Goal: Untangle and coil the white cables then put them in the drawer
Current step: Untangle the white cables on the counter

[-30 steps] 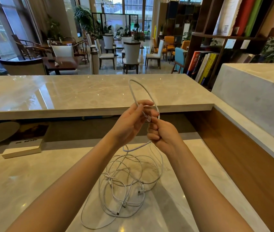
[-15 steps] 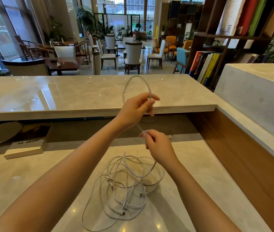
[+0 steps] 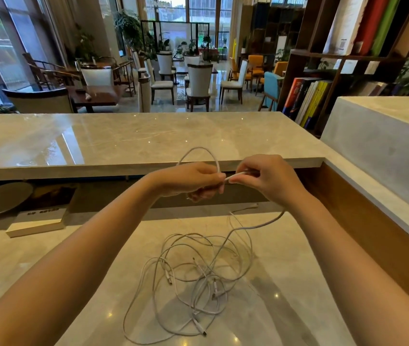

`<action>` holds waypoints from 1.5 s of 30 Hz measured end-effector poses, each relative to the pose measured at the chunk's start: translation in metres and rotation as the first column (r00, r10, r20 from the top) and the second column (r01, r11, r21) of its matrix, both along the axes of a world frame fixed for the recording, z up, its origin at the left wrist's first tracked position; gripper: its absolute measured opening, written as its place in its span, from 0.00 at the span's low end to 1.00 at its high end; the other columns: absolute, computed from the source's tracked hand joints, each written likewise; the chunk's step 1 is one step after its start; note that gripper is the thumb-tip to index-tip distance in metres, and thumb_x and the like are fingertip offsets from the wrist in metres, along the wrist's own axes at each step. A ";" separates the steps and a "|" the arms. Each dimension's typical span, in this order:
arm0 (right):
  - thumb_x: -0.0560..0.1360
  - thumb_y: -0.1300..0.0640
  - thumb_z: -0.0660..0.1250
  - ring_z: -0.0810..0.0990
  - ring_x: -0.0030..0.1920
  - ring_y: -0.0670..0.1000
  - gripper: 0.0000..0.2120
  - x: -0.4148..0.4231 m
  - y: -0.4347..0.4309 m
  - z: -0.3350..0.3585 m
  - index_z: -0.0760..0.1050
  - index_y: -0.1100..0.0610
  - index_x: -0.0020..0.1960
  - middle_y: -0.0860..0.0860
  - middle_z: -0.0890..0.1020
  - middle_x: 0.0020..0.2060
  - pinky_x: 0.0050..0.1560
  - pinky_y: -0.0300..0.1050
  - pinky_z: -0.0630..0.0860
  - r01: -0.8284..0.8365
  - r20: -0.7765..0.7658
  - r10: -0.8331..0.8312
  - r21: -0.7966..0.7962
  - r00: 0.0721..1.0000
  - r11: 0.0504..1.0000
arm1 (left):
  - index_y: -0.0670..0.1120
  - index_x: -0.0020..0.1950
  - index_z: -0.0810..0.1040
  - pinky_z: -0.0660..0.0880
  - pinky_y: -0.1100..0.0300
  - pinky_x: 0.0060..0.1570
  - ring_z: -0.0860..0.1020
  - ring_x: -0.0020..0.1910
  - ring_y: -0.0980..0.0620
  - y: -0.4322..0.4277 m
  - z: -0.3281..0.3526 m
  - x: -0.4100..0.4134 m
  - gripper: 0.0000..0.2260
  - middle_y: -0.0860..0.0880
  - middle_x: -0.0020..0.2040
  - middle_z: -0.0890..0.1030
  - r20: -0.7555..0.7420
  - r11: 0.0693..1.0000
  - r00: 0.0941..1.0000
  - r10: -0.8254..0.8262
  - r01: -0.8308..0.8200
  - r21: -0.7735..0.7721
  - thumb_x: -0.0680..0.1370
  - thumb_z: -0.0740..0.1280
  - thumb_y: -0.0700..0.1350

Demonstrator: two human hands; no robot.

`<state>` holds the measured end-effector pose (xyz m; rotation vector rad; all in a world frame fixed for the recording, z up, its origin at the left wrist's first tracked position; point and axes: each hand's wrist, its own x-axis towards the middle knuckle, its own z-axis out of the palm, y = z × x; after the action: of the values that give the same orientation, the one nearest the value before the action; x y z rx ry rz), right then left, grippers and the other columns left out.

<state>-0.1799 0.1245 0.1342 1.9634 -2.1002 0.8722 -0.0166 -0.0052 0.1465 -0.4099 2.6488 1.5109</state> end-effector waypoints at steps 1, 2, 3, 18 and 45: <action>0.69 0.44 0.69 0.77 0.39 0.46 0.16 -0.003 0.000 0.001 0.81 0.55 0.50 0.50 0.83 0.41 0.38 0.46 0.76 -0.026 0.026 0.025 0.011 0.999 1.000 | 0.44 0.44 0.73 0.63 0.63 0.29 0.64 0.27 0.55 -0.004 0.000 0.003 0.13 0.51 0.30 0.69 0.033 0.996 0.997 -0.064 0.061 0.068 0.82 0.54 0.48; 0.70 0.45 0.69 0.77 0.40 0.43 0.17 -0.006 0.000 0.002 0.80 0.54 0.54 0.50 0.83 0.45 0.40 0.41 0.76 -0.047 0.081 0.046 0.016 0.996 0.999 | 0.44 0.43 0.73 0.63 0.64 0.27 0.64 0.26 0.56 -0.008 -0.001 0.005 0.13 0.52 0.29 0.69 0.048 0.976 0.989 -0.139 0.129 0.174 0.82 0.55 0.48; 0.70 0.47 0.69 0.77 0.41 0.40 0.18 -0.007 0.000 0.002 0.78 0.52 0.58 0.50 0.83 0.48 0.41 0.35 0.74 -0.083 0.162 0.079 0.017 0.984 0.996 | 0.45 0.42 0.73 0.62 0.65 0.26 0.63 0.25 0.56 -0.011 -0.002 0.008 0.12 0.52 0.28 0.68 0.030 0.928 0.974 -0.224 0.203 0.312 0.81 0.56 0.48; 0.80 0.51 0.58 0.68 0.27 0.45 0.17 0.023 0.000 -0.014 0.78 0.58 0.39 0.46 0.69 0.21 0.39 0.40 0.70 -0.186 0.869 0.153 -0.073 0.471 0.980 | 0.43 0.47 0.76 0.68 0.64 0.32 0.66 0.27 0.57 -0.012 -0.027 0.008 0.12 0.54 0.29 0.67 -0.306 0.612 0.951 0.051 0.213 0.762 0.78 0.59 0.50; 0.81 0.60 0.53 0.74 0.27 0.49 0.14 0.053 0.012 -0.091 0.73 0.61 0.42 0.50 0.70 0.25 0.36 0.48 0.80 0.158 0.991 0.085 -0.100 0.099 0.982 | 0.45 0.38 0.70 0.55 0.68 0.19 0.59 0.20 0.58 -0.006 -0.010 -0.002 0.15 0.54 0.23 0.62 -0.236 0.278 0.654 0.719 0.041 0.960 0.82 0.55 0.49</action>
<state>-0.1264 0.1364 0.0428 1.0794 -2.2624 2.9335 -0.0188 -0.0109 0.1362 -0.4445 1.3119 3.5171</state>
